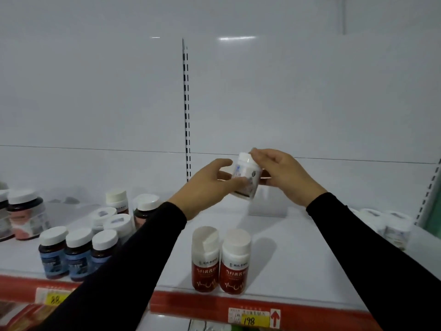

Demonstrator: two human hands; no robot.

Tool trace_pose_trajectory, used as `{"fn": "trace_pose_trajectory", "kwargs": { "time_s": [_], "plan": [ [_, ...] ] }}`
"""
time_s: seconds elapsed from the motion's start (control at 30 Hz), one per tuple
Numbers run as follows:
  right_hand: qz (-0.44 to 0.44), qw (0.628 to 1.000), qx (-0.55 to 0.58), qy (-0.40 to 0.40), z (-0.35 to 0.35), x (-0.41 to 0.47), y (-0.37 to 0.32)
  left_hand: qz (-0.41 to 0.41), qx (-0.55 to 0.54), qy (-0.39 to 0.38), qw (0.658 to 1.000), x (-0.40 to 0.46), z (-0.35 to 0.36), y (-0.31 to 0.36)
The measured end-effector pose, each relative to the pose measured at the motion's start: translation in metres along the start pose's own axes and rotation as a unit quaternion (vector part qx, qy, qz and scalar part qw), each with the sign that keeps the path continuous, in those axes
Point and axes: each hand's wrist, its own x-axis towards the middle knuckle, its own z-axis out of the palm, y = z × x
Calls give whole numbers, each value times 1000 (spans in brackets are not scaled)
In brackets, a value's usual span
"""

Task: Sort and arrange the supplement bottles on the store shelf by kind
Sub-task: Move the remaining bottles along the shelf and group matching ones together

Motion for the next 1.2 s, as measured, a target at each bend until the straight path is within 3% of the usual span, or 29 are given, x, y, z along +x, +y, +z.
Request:
{"fn": "trace_pose_trajectory", "kwargs": {
  "time_s": [0.17,0.33,0.67,0.93,1.2],
  "plan": [
    [-27,998,31,40,-9,-2,-26,53,-44,-39,997,6,16,14],
    [-34,996,60,55,-14,-12,-29,88,-57,17,994,7,28,17],
    [-38,999,7,31,-30,-37,-33,109,-36,30,993,5,51,33],
    [-31,981,-110,155,-123,-96,-27,120,-32,-48,991,8,137,54],
    [52,946,-195,254,-218,-167,32,19,21,-89,996,14,228,27]
  ]
}}
